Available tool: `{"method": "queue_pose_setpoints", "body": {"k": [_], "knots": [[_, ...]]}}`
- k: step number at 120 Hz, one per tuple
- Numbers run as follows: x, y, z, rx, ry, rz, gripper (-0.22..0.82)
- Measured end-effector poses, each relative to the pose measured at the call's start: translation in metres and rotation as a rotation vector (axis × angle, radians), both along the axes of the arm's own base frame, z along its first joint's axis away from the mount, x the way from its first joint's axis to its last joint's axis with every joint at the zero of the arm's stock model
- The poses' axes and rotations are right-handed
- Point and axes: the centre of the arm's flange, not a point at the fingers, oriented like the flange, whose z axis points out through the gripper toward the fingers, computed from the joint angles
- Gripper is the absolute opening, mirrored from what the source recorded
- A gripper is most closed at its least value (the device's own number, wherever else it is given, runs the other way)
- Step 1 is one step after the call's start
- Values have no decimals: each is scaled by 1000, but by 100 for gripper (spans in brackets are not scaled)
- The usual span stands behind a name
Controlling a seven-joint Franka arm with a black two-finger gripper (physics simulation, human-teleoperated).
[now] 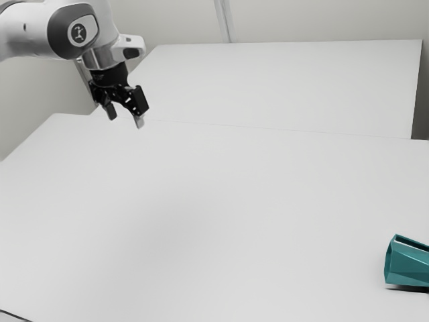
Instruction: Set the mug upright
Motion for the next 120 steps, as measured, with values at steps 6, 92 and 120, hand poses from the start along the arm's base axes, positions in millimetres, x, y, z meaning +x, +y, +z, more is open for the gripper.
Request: {"method": "queue_pose_setpoints", "body": {"k": [6,92,120], "knots": [[1,-8,0,0,-5,-15,60],[-16,-266,-124,-306,-24,-119,60],[-20,-347,-188,-458,-30,10,60]]}}
